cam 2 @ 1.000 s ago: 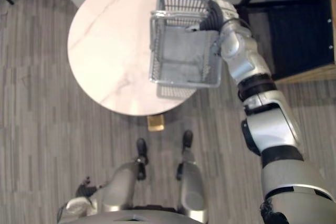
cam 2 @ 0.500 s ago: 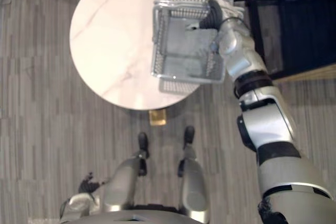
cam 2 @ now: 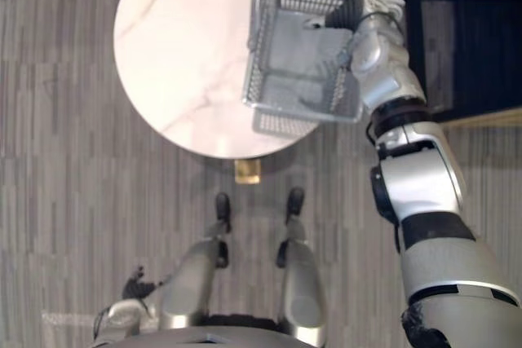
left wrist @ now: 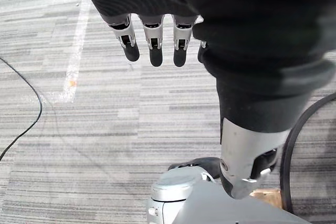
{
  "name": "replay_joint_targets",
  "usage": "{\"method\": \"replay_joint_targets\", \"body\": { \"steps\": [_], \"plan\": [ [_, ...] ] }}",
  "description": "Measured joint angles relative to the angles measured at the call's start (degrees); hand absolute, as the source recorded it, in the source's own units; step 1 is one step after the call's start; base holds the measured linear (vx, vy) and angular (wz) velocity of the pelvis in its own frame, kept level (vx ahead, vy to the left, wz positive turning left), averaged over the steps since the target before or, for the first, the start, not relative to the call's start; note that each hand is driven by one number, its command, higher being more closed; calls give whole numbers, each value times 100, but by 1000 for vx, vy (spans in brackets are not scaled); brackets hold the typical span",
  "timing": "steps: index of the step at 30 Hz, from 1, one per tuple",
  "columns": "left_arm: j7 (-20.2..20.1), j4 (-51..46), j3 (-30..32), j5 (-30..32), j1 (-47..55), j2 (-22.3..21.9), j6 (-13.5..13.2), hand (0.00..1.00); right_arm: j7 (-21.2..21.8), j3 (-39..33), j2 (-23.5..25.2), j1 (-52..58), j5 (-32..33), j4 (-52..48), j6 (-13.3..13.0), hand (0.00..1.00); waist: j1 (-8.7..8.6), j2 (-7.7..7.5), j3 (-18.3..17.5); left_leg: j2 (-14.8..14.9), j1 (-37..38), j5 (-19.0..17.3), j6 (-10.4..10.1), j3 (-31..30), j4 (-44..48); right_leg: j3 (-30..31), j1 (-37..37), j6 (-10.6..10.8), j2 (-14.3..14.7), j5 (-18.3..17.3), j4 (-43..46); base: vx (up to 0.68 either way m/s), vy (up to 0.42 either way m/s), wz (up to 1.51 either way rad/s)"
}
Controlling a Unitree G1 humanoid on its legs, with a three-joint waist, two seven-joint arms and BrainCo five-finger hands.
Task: Pick vegetable in the basket
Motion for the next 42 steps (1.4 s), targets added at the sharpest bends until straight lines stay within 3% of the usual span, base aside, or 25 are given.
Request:
{"method": "replay_joint_targets", "body": {
  "steps": [2,3,8,16,35,42],
  "plan": [
    [7,-49,-75,-4,-4,8,-14,0,-77,-4,-52,-11,-1,26,-11,0,25,10,5,-12,-1,74,-1,-2,-102,0,-45,2,-6,-1,0,1,0,2],
    [9,-63,-99,-4,-4,12,-16,0,-105,-8,-96,-29,-6,59,-16,100,32,16,8,-17,-1,127,-1,-5,-171,-2,-72,3,-7,-2,0,-5,5,7],
    [35,-80,-209,-7,-14,25,-35,0,-202,-247,-303,-52,-29,217,-4,100,56,70,37,-24,30,261,8,-78,-347,-67,-86,6,-11,-4,0,1,12,7],
    [40,-93,-379,-6,-48,26,-38,0,-188,-194,-184,20,-177,219,62,100,57,71,37,-18,36,267,2,-64,-347,-51,-86,3,4,-2,-8,1,1,0],
    [137,-132,-367,-2,-206,26,-4,0,63,640,60,74,-426,187,92,100,81,69,33,35,195,287,-19,-11,-346,1,76,22,55,23,-79,3,2,-1],
    [242,-131,-353,5,-235,26,7,0,188,1133,61,294,-430,-314,28,100,75,55,17,66,269,274,-38,27,-345,36,150,20,95,26,-117,8,3,-2]
  ]
}}
